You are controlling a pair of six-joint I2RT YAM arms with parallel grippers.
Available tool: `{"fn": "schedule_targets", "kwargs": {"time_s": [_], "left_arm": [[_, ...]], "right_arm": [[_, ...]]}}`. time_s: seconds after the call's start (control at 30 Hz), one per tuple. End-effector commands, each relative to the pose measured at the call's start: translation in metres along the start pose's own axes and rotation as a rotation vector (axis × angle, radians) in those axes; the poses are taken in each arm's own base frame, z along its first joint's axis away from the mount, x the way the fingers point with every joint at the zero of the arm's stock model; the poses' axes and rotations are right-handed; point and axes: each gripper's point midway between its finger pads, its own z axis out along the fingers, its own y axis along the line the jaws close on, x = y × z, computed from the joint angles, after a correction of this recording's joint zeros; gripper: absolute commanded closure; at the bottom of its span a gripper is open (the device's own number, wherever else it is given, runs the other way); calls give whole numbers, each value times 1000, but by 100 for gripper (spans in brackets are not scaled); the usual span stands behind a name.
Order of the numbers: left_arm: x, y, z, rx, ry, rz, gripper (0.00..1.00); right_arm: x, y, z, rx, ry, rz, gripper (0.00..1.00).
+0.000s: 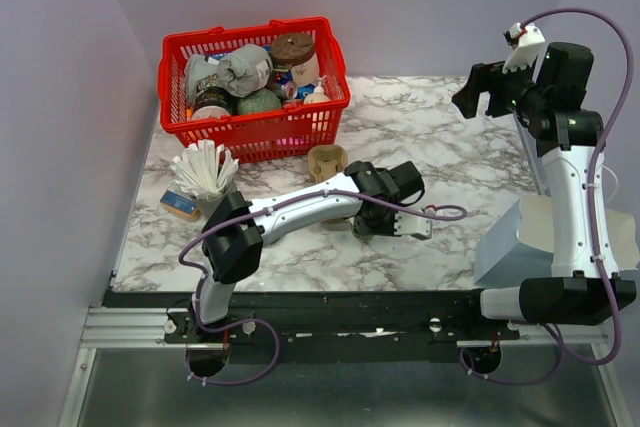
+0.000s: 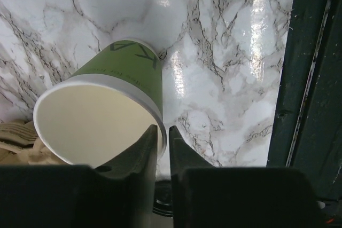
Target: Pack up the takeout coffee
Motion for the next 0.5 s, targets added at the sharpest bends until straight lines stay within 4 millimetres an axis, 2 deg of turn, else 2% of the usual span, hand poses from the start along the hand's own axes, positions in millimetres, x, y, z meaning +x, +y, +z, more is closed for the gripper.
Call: {"fn": "schedule_targets", "kwargs": {"time_s": [0.0, 0.07, 0.17, 0.27, 0.3, 0.33, 0.37, 0.4, 0.43, 0.47], "left_arm": [[0, 4, -14, -38, -26, -6, 66], [-6, 7, -25, -60, -56, 6, 59], [-22, 13, -56, -106, -135, 18, 55], [-34, 22, -103, -182, -236, 24, 50], [-30, 31, -117, -216, -259, 2, 48], [-26, 35, -142, -263, -306, -11, 45], [-21, 44, -155, -304, -338, -35, 41], [-6, 46, -154, -315, -324, -66, 39], [17, 57, -175, -375, -345, -134, 37], [31, 60, -177, -383, -353, -199, 34]], "right_arm": [[-5, 5, -2, -31, -8, 8, 1], [-8, 5, -3, -28, -11, 0, 1], [-13, 3, -2, -15, -15, 13, 2], [-18, 2, 0, -23, -14, 15, 3], [-21, 4, 1, -32, -22, -1, 4], [-22, 6, 2, -37, -23, -38, 4], [-22, 7, 4, -43, -21, -65, 4], [-23, 17, 6, -69, -25, -107, 4], [-21, 21, 9, -85, -22, -143, 4], [-21, 28, 13, -108, -23, -217, 3]]}}
